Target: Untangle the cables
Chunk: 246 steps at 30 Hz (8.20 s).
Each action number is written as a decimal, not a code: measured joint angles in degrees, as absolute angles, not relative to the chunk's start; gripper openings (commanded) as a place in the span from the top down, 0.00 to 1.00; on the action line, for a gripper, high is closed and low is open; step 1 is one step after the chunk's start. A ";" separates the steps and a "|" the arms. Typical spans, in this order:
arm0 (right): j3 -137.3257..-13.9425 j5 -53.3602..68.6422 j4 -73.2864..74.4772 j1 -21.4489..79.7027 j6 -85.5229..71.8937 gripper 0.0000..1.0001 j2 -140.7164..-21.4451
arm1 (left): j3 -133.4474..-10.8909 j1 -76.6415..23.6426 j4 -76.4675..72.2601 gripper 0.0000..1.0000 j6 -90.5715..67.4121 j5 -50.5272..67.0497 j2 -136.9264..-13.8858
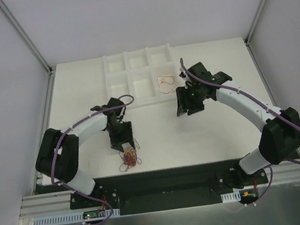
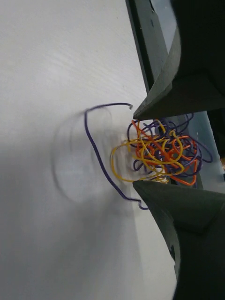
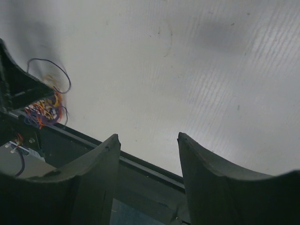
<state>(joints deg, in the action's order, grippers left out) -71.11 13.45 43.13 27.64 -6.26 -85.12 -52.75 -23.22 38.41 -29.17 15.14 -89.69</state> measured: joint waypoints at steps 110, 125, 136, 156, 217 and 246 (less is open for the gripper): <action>-136.49 -5.80 40.69 42.22 -6.66 1.00 -75.68 | -47.18 -23.55 24.27 0.24 -34.17 21.61 -90.30; -138.41 -11.05 36.23 42.22 -4.12 1.00 -71.57 | -46.39 -9.19 25.15 0.23 -32.25 25.04 -90.19; -134.13 -13.26 35.07 42.22 -2.63 1.00 -69.14 | -48.84 1.72 29.56 0.22 -28.67 20.93 -89.84; -124.20 -10.85 34.50 42.22 -4.99 0.99 -76.20 | -51.62 1.41 35.90 0.20 -27.73 21.17 -70.91; -147.15 -17.19 10.94 36.21 -11.31 0.99 -118.26 | -51.31 -12.32 42.57 0.14 -10.48 28.40 -72.97; -115.94 0.49 24.47 38.39 -13.69 0.99 -115.79 | -52.71 -12.27 44.01 0.13 -7.90 26.52 -73.21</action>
<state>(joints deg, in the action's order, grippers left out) -115.94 0.49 24.47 38.39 -13.69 -115.79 -52.71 -12.27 44.01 -7.90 26.52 -73.21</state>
